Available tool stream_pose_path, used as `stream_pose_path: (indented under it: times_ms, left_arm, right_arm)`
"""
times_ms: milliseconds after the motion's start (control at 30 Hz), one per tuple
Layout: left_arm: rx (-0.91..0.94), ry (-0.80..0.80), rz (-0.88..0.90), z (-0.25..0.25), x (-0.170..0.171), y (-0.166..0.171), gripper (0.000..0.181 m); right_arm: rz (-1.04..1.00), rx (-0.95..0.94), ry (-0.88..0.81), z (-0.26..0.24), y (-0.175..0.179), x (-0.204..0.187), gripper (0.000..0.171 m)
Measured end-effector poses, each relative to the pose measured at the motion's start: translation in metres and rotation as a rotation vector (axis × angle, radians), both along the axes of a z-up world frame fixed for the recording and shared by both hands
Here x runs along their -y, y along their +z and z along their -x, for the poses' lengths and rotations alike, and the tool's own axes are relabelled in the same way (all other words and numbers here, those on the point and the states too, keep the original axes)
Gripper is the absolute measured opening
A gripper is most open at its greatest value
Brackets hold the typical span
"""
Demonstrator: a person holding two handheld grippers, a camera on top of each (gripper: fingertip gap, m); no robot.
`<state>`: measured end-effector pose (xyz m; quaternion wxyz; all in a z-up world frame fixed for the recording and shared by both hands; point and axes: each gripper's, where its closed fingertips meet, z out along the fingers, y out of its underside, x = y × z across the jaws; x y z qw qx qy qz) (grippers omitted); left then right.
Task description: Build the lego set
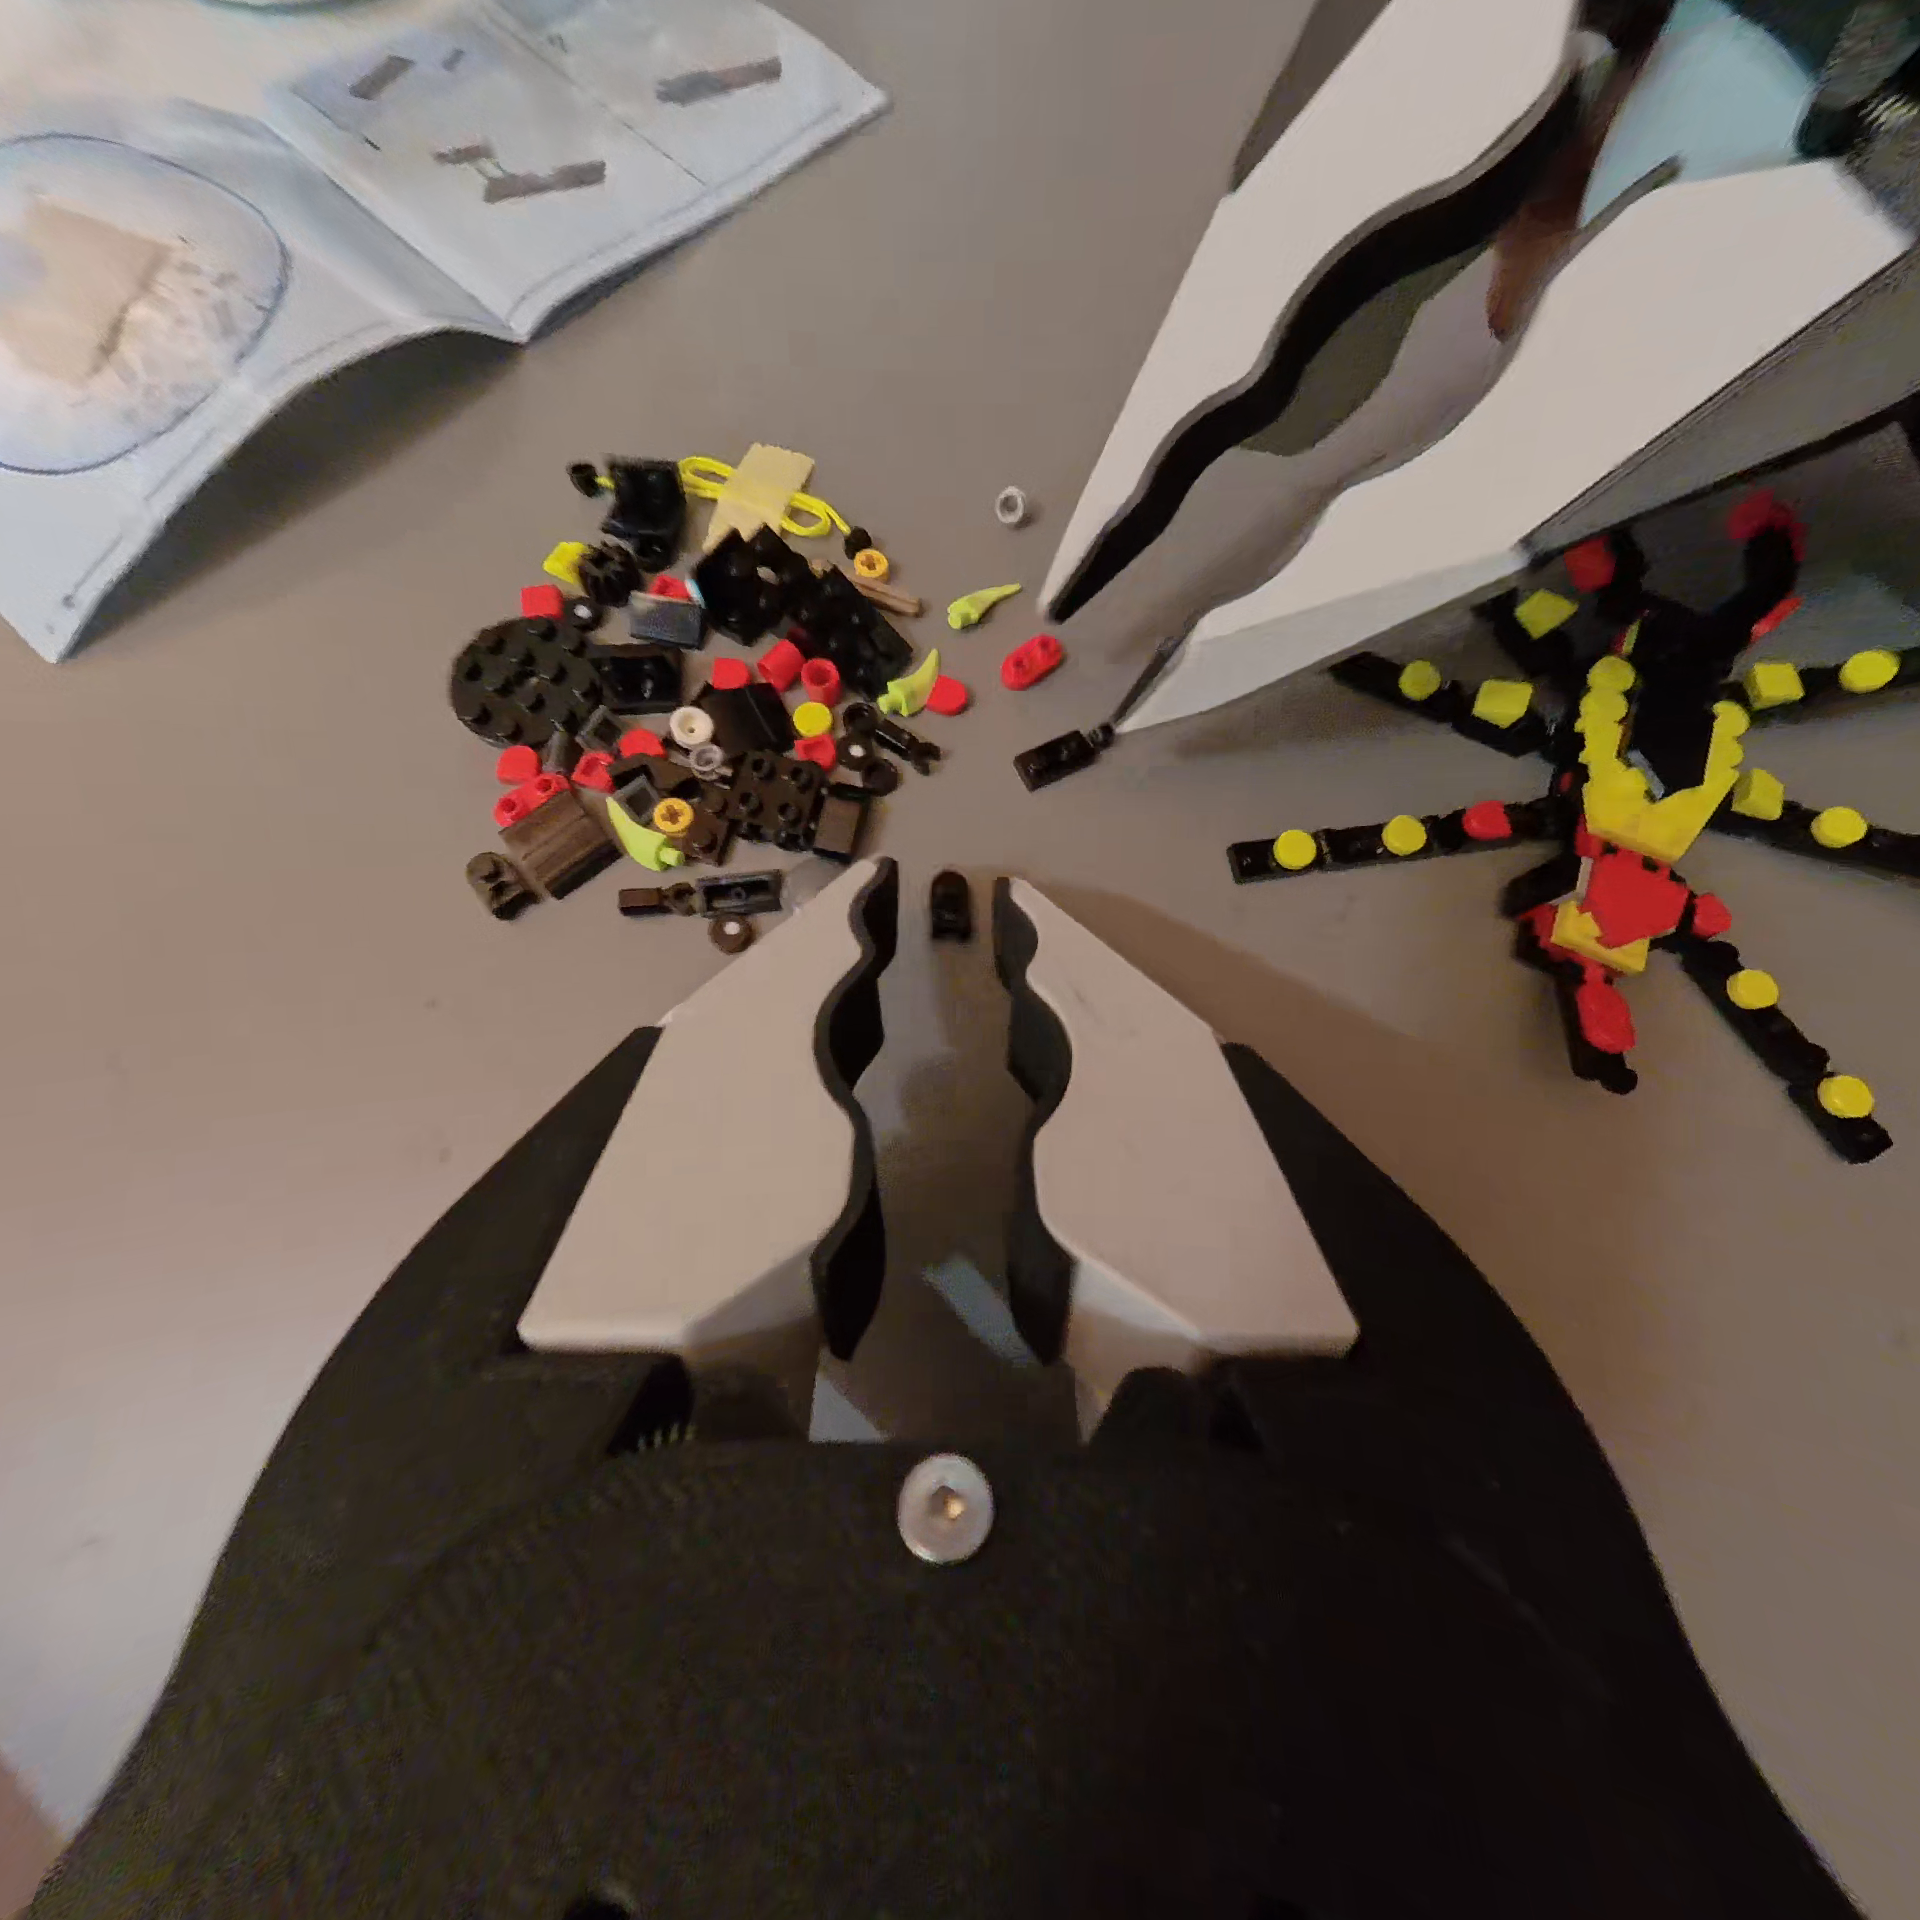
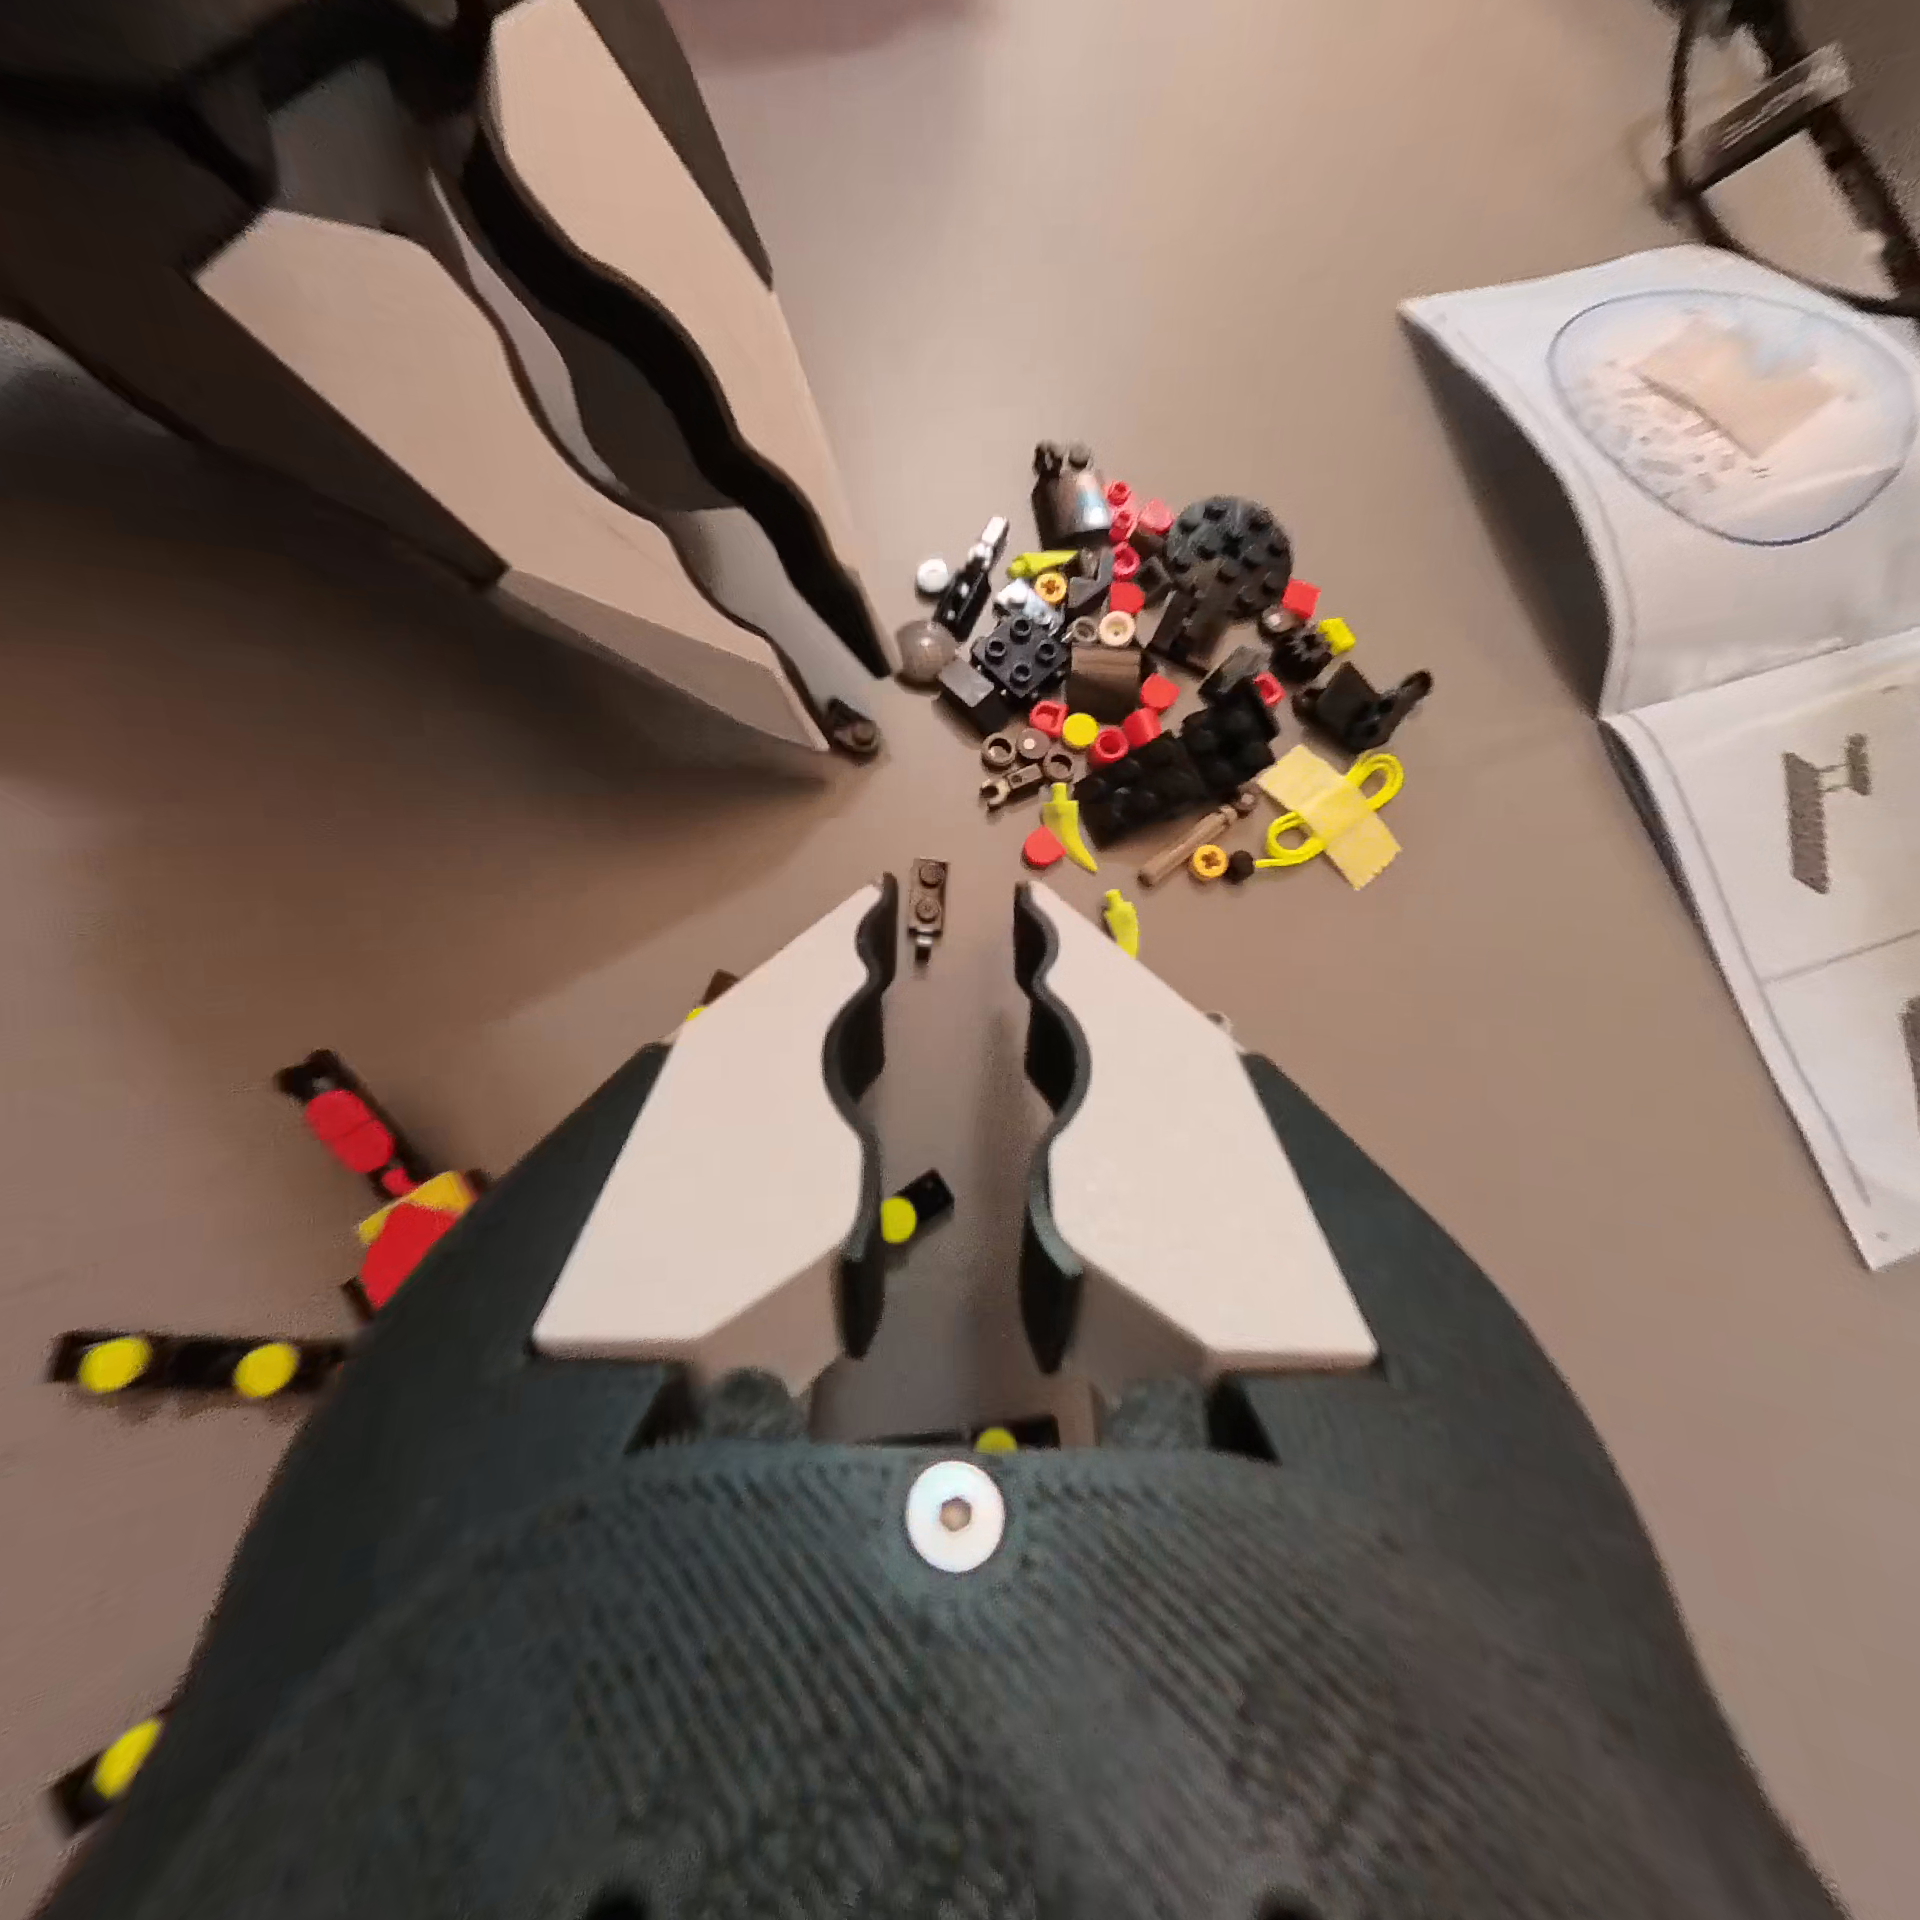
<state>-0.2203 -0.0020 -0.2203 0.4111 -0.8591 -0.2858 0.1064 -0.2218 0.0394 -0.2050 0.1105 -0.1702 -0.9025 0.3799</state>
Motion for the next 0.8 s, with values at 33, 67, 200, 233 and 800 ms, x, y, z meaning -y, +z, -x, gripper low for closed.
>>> stream_pose_path:
  times_ms: [33,67,200,233,800]
  left_arm:
    - [-0.021,0.018,-0.021,0.003,0.004,0.006,0.022]
    - [-0.048,0.036,-0.053,0.005,0.008,0.015,0.025]
    - [-0.148,0.134,-0.356,0.013,0.033,0.073,0.044]
    - [-0.153,0.173,-0.439,0.015,0.042,0.086,0.044]
    - [0.044,-0.275,-0.215,-0.087,-0.050,0.040,0.032]
  right_arm:
    - [0.049,-0.003,-0.011,-0.003,0.013,-0.003,0.023]
    - [0.121,-0.012,-0.022,-0.006,0.030,-0.007,0.025]
    - [0.634,-0.013,-0.081,-0.025,0.133,-0.041,0.032]
    - [0.779,0.017,-0.099,-0.030,0.156,-0.056,0.029]
    - [0.137,0.022,-0.106,-0.108,0.022,-0.075,0.026]
